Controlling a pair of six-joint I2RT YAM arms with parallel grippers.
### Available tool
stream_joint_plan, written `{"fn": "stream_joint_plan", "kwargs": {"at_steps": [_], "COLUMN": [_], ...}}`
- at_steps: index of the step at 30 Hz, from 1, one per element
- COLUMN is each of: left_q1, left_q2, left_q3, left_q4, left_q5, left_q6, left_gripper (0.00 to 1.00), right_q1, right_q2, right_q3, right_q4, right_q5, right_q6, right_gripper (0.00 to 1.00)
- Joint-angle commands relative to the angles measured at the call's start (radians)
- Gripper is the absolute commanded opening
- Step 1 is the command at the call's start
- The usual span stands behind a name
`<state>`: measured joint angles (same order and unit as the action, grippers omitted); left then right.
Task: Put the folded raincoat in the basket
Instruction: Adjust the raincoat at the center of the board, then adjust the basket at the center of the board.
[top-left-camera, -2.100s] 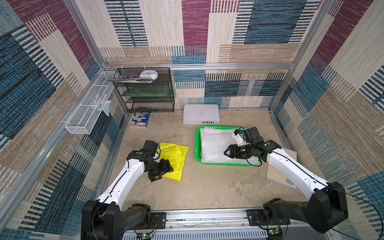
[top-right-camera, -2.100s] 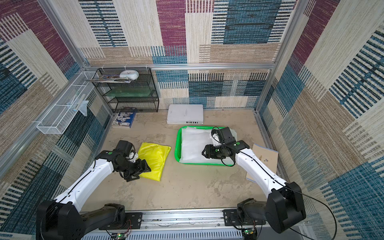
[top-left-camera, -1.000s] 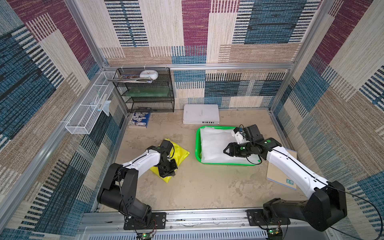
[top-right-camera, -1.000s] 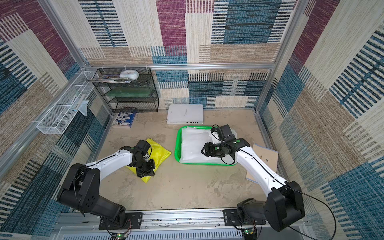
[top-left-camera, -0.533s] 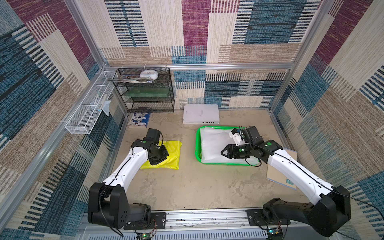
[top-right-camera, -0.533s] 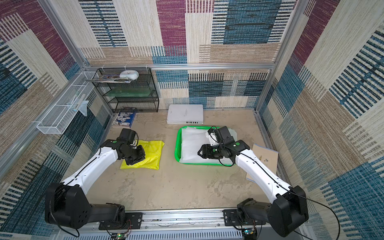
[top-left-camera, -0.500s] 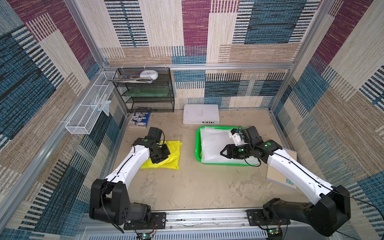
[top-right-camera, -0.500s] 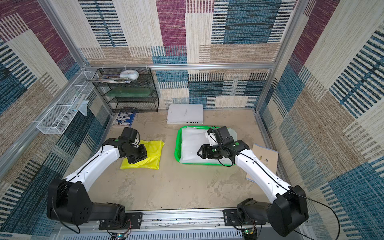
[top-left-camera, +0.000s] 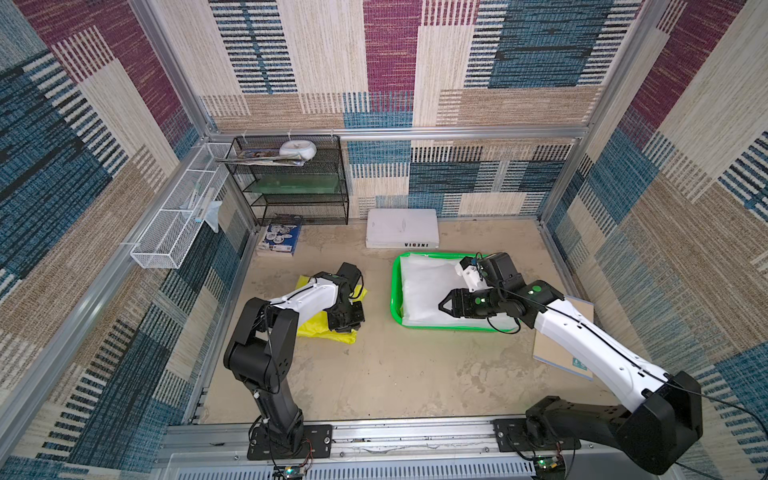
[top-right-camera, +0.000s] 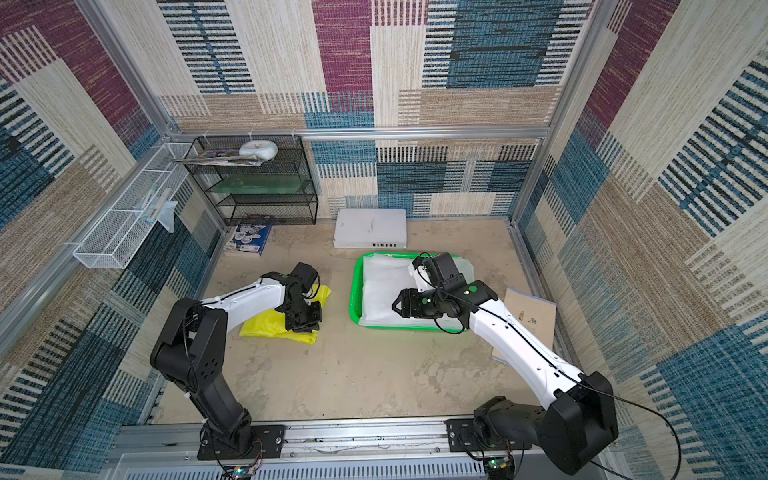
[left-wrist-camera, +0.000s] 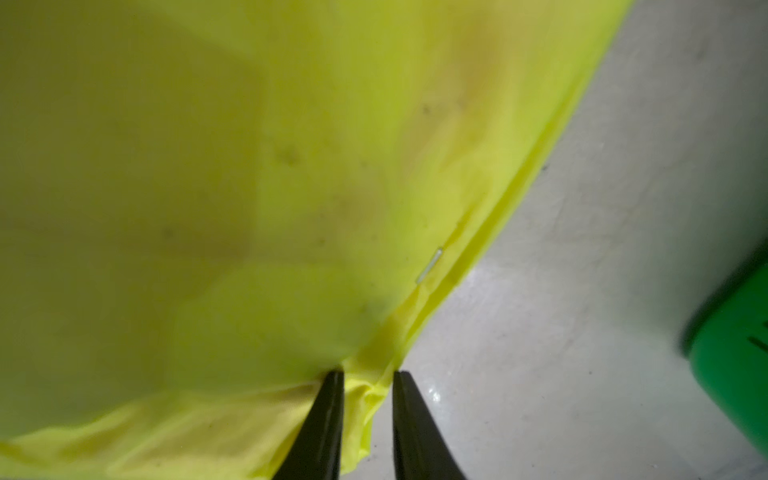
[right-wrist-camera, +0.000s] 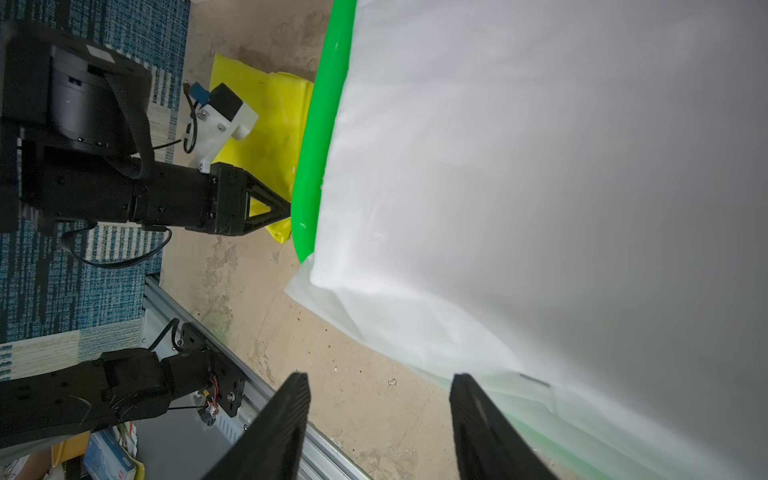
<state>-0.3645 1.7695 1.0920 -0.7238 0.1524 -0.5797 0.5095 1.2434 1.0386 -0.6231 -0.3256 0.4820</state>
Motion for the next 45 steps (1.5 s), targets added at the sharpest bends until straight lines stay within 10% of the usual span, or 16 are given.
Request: {"fn": "stream_joint_plan", "kwargs": {"at_steps": [1,9,17,28,45], "left_q1": [-0.008,-0.119,-0.213,0.007,0.194], "left_q2": [0.009,0.008,-0.345,-0.388,-0.155], "left_q3": [-0.042,-0.143,-0.159,0.073,0.129], "left_q4": [0.037,0.077,-0.14,-0.258,-0.186], "left_q5": [0.01,0.065,0.046,0.171,0.205], "left_q6": [-0.022,-0.091,-0.169,0.004,0.088], "left_gripper": [0.24,0.19,0.28,0.3,0.27], "right_q1": [0.001,0.001,0.003,0.145,0.224], "right_q2": [-0.002,-0.01,-0.04,-0.154,0.137], "right_q3": [-0.004,-0.011,-0.007,-0.166,-0.115], "right_q4": [-0.01,-0.014,-0.022,0.109,-0.098], "right_q5": [0.012,0.012,-0.034,-0.098,0.425], "right_q6": [-0.008,-0.006,0.018,0.175,0.081], "right_gripper": [0.6,0.6,0.6,0.52,0.54]}}
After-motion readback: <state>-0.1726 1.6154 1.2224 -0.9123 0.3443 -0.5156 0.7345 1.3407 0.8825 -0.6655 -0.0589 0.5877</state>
